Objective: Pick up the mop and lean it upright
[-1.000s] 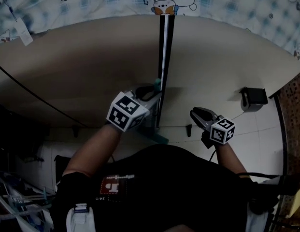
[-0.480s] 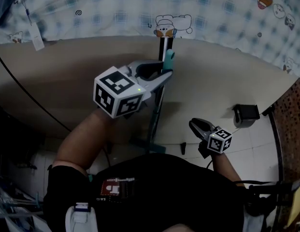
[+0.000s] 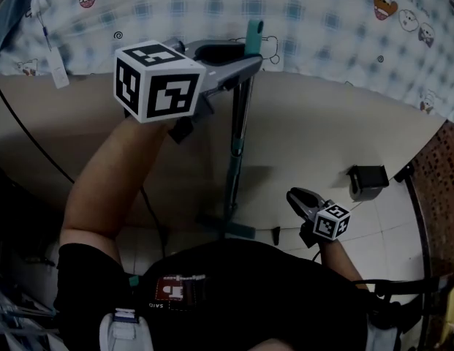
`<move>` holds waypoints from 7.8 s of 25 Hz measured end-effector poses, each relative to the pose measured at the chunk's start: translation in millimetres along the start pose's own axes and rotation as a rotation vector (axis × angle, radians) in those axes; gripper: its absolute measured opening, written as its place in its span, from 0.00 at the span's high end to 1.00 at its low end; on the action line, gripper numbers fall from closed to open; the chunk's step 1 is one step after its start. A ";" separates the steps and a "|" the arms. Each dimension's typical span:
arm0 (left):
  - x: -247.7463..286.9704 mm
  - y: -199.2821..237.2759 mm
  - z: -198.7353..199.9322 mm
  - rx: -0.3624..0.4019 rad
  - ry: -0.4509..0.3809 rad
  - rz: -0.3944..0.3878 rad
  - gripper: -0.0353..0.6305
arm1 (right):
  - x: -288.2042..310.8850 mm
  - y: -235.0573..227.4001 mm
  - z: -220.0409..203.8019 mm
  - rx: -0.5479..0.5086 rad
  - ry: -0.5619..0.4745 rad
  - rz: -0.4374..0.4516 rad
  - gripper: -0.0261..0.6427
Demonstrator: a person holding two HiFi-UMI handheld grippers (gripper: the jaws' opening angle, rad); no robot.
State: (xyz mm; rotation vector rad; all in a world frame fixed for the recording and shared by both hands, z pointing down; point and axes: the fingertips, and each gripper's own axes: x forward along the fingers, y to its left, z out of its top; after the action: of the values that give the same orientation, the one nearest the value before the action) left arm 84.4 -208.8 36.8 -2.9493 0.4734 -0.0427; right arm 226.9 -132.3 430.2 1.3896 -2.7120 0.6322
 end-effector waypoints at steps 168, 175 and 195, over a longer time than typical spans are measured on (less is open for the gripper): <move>-173.7 -143.2 -510.3 -0.794 0.219 0.057 0.83 | 269.8 -39.0 -379.0 -0.042 0.789 0.162 0.70; -176.3 -138.9 -510.1 -0.798 0.209 0.066 0.83 | 258.5 -46.3 -381.3 -0.024 0.784 0.113 0.61; -153.9 -108.3 -405.5 -0.613 0.017 0.055 0.84 | 138.0 -3.1 -238.3 -0.056 0.530 0.075 0.60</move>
State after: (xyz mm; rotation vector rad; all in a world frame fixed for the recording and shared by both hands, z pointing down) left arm -49.6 -118.6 453.7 -3.5291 0.6727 0.1026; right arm 109.3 -153.0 678.3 0.9398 -2.3403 0.7877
